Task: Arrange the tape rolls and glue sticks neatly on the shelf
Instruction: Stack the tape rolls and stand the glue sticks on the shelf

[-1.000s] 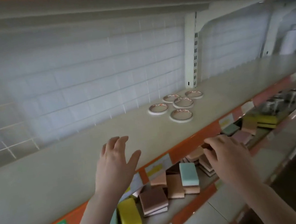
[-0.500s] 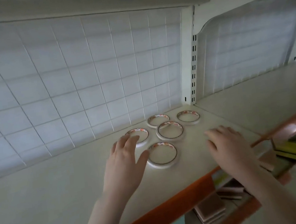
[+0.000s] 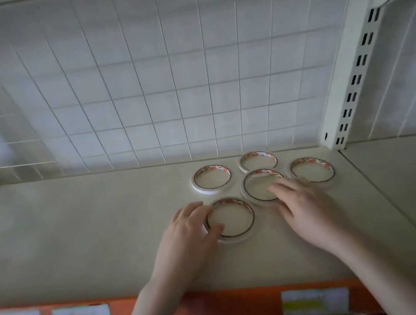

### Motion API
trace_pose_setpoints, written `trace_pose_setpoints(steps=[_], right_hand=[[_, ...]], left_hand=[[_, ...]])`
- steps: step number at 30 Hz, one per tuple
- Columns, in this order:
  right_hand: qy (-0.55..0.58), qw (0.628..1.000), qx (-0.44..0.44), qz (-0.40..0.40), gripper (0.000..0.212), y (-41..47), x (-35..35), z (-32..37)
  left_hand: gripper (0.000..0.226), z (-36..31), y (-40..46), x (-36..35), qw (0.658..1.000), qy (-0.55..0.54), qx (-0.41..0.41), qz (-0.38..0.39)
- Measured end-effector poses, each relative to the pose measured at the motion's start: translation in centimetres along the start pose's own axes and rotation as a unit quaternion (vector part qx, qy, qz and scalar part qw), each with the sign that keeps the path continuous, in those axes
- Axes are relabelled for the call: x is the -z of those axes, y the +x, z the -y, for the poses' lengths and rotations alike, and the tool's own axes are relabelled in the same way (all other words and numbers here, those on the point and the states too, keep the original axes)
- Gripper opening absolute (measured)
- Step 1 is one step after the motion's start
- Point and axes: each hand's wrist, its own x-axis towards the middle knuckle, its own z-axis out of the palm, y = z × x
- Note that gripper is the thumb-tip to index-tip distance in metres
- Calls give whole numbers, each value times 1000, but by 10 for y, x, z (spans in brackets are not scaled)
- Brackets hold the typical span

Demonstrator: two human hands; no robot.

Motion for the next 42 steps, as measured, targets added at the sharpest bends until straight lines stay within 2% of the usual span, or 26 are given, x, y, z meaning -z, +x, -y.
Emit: trace_pose_setpoints(steps=[3,7,13,15,18,21,28,30,35,42], right_hand=[[-12,999,30,13,24,1,-7,-1],[-11,1000,17,7,21,1,-7,-3],[-25,998,29,-40,26,-6,1,-1],[-20,998,25,-62,31,-6,3,0],[-11,995,24,-93,34,-6,3,1],[-18,994,26,-103,35,-6,3,3],[-16,990,47,-135,20,-3,3,29],[-19,987,60,-150,16,5,0,50],[13,984,106,-142,27,37,-14,134],[59,979,127,-150,23,79,-53,318]], left_hand=[[42,-2,-5,-1,1000,10,7,4],[65,-3,-8,2,1000,0,-8,-8],[52,-3,-11,2,997,5,-67,24],[41,-4,-10,2,995,12,-93,39],[25,-7,-9,2,990,36,-129,33],[20,-5,-8,4,984,71,-163,28],[14,24,-19,42,985,97,-132,-43],[18,41,-25,62,985,111,-117,-66],[20,104,-52,120,980,134,-79,-125],[22,242,-121,232,967,174,-30,-183]])
